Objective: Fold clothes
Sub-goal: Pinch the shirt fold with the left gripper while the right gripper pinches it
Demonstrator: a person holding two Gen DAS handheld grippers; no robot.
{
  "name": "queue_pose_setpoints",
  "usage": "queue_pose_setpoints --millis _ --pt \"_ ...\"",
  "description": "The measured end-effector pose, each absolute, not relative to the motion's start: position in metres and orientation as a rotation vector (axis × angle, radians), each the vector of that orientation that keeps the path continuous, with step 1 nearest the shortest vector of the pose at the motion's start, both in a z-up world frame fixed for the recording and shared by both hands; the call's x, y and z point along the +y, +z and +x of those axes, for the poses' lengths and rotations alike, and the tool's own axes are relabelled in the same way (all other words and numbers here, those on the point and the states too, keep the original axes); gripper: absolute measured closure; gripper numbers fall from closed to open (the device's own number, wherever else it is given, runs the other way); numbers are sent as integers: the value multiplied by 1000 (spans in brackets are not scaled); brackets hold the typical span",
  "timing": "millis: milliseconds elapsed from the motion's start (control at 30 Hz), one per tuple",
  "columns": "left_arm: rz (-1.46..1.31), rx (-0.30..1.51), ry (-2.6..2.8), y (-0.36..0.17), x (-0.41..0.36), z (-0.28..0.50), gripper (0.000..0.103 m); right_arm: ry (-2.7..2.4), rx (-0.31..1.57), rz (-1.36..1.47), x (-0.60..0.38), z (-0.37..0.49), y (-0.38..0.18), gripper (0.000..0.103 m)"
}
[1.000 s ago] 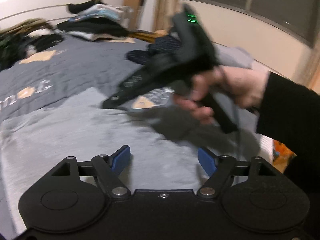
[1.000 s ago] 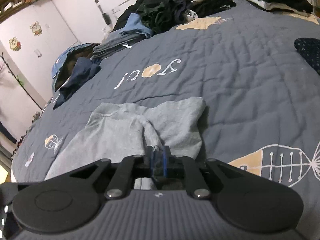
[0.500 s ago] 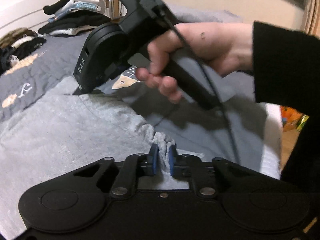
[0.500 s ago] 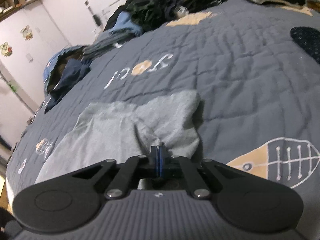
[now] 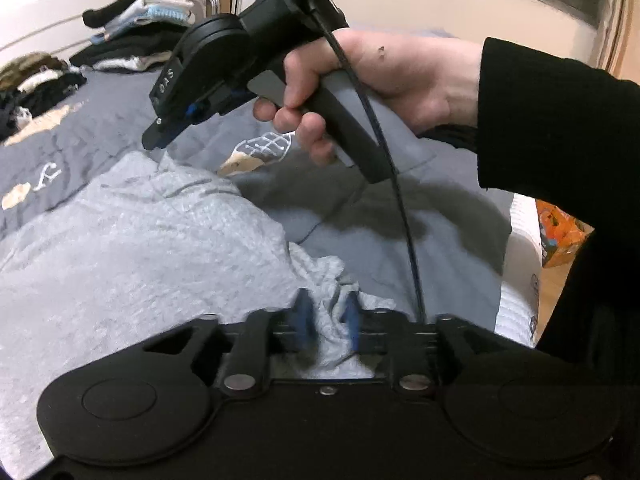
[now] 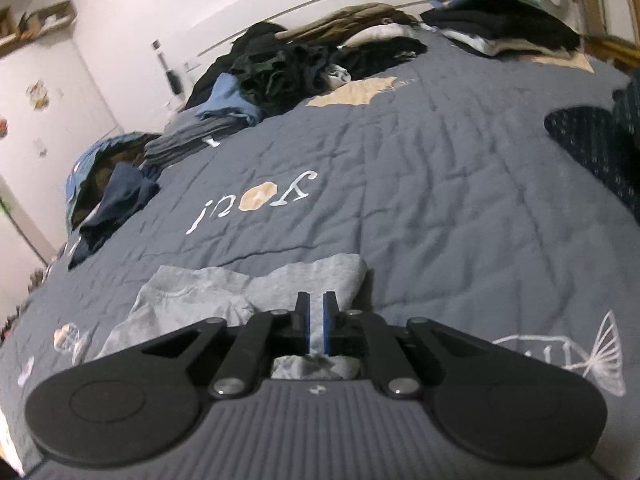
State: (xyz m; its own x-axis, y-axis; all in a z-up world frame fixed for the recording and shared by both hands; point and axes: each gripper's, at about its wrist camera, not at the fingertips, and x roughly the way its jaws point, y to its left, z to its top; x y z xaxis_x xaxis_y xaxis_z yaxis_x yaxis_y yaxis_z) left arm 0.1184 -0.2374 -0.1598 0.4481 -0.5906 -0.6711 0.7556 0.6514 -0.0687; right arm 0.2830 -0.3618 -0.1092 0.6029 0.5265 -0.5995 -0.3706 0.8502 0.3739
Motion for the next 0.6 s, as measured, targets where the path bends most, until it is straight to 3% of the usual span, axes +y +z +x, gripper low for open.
queue_pose_setpoints --millis 200,300,600 --pt "240 733 -817 -165 -247 123 74 580 857 122 -345 281 -121 94" --pt "223 737 -818 -168 -247 125 92 581 884 112 -340 280 -127 101" --pt "143 734 -854 -159 -231 119 96 442 766 238 -358 287 -122 103"
